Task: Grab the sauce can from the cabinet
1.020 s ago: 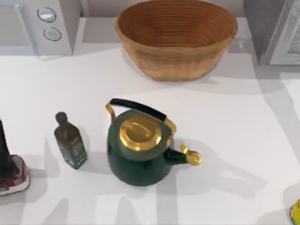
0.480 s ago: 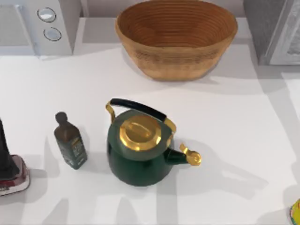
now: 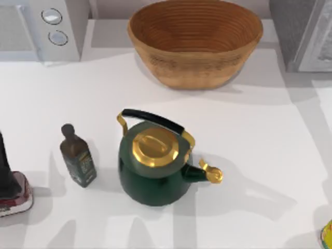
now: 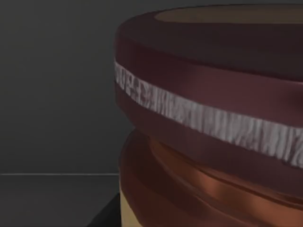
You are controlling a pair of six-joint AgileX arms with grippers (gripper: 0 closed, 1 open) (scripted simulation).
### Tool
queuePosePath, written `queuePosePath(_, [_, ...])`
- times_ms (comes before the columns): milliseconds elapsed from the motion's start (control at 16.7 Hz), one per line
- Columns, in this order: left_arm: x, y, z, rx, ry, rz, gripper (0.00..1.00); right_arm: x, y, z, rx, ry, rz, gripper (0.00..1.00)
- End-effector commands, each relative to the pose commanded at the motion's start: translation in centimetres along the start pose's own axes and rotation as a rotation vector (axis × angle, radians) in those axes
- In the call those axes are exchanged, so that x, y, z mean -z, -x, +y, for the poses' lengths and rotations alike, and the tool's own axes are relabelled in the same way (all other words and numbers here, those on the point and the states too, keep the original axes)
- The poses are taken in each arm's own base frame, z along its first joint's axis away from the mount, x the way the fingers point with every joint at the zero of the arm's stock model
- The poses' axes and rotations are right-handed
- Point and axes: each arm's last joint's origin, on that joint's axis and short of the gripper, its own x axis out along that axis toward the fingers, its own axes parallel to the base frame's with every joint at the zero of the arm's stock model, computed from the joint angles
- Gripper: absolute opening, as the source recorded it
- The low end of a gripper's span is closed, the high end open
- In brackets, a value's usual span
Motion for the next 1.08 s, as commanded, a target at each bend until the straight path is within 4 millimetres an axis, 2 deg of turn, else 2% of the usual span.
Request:
queuePosePath(240, [0.0,0.0,0.0,0.000,0.000,0.000,1.00,0.0,0.0,0.0,0.000,0.000,0.000,0.02])
queuePosePath(300, [0.0,0.0,0.0,0.000,0.000,0.000,1.00,0.0,0.0,0.0,0.000,0.000,0.000,0.00])
queuePosePath(840, [0.0,0.0,0.0,0.000,0.000,0.000,1.00,-0.1,0.1,0.1,-0.001,-0.002,0.000,0.00])
queuePosePath(960, [0.0,0.0,0.0,0.000,0.000,0.000,1.00,-1.0,1.5,0.3,0.001,-0.003,-0.006,0.00])
queuePosePath(1080, [0.0,0.0,0.0,0.000,0.000,0.000,1.00,-2.4,4.3,0.8,0.002,-0.005,-0.008,0.00])
